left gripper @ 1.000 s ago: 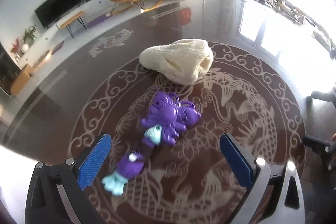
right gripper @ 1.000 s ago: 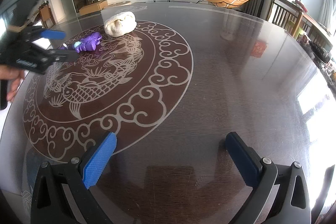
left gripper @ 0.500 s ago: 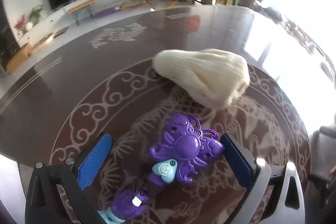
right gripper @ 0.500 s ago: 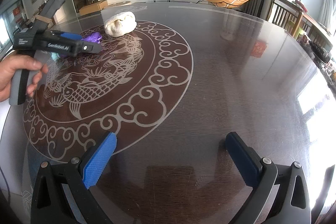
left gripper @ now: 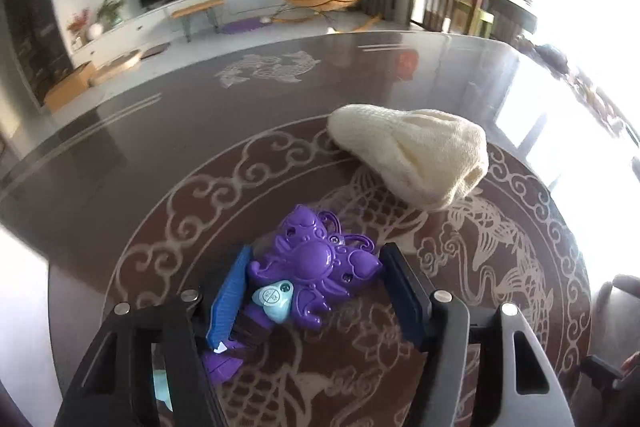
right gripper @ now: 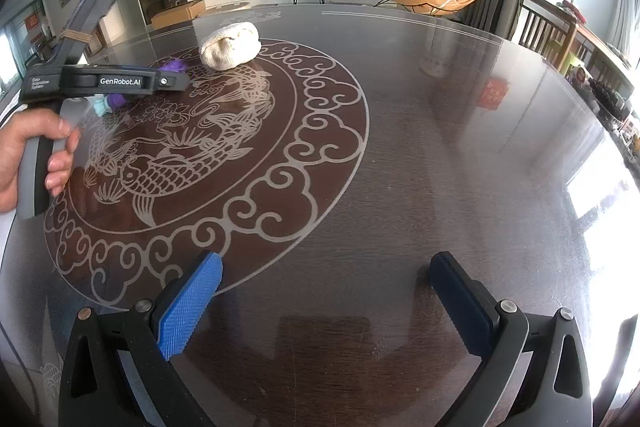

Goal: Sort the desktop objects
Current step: 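Lower the left gripper onto the purple toy and close on it, then lift the purple toy with the left gripper and hold it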

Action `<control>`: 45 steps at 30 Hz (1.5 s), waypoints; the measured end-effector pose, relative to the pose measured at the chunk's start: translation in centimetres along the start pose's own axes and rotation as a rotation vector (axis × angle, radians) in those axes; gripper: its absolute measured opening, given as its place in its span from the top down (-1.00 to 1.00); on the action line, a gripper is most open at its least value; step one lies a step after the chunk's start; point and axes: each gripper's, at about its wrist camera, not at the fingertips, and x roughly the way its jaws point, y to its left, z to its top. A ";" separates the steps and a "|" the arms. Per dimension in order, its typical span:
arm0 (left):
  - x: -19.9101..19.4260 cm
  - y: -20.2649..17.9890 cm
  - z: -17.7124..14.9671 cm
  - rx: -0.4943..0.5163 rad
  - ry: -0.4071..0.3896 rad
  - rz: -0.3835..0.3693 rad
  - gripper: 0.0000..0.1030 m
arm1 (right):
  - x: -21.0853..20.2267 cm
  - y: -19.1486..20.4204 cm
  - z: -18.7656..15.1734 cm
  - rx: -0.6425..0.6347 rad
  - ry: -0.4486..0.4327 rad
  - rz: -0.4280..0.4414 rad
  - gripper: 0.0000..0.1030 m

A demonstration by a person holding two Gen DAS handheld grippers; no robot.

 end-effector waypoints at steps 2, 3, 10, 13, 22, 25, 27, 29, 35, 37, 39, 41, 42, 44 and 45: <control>-0.6 -0.1 -0.8 -0.026 -0.007 0.028 -0.25 | 0.0 0.0 0.0 0.000 0.000 0.000 -1.00; -0.9 -0.1 -1.2 -0.042 -0.007 0.044 -0.26 | 0.0 0.0 0.0 0.000 0.000 0.000 -1.00; -4.3 0.9 -6.4 -0.210 -0.005 0.148 -0.25 | 0.0 0.0 0.0 0.000 0.000 0.000 -1.00; -6.8 0.1 -9.9 -0.217 -0.003 0.159 -0.25 | 0.0 0.0 0.0 0.000 0.000 0.000 -1.00; -8.2 -0.3 -13.1 -0.225 0.049 0.181 -1.00 | 0.0 0.0 0.0 0.000 0.000 0.000 -1.00; -8.1 -0.1 -13.1 -0.232 0.052 0.165 -1.00 | 0.0 0.0 0.0 0.000 0.000 0.000 -1.00; -8.1 -0.2 -13.0 -0.236 0.050 0.166 -1.00 | 0.0 0.0 0.0 0.000 0.000 0.000 -1.00; -8.1 -0.2 -13.0 -0.241 0.048 0.172 -1.00 | 0.0 0.1 0.0 0.000 0.000 0.000 -1.00; -8.0 -0.2 -13.0 -0.244 0.047 0.175 -1.00 | 0.0 0.1 0.0 0.000 0.000 0.000 -1.00; -8.1 -0.3 -13.0 -0.244 0.047 0.175 -1.00 | 0.0 0.1 0.0 0.000 0.000 0.000 -1.00; -8.1 -0.2 -13.0 -0.244 0.047 0.175 -1.00 | 0.0 0.1 0.0 0.000 0.000 0.000 -1.00; -8.0 -0.2 -13.0 -0.244 0.047 0.175 -1.00 | 0.0 0.1 0.0 0.000 0.000 0.000 -1.00; -8.0 -0.2 -13.0 -0.244 0.047 0.175 -1.00 | 0.0 0.1 0.0 0.000 0.000 0.000 -1.00; -8.0 -0.2 -13.0 -0.244 0.047 0.175 -1.00 | 0.0 0.1 0.0 0.000 0.000 0.000 -1.00; -8.0 -0.2 -13.0 -0.244 0.047 0.175 -1.00 | 0.0 0.1 0.0 0.000 0.000 0.000 -1.00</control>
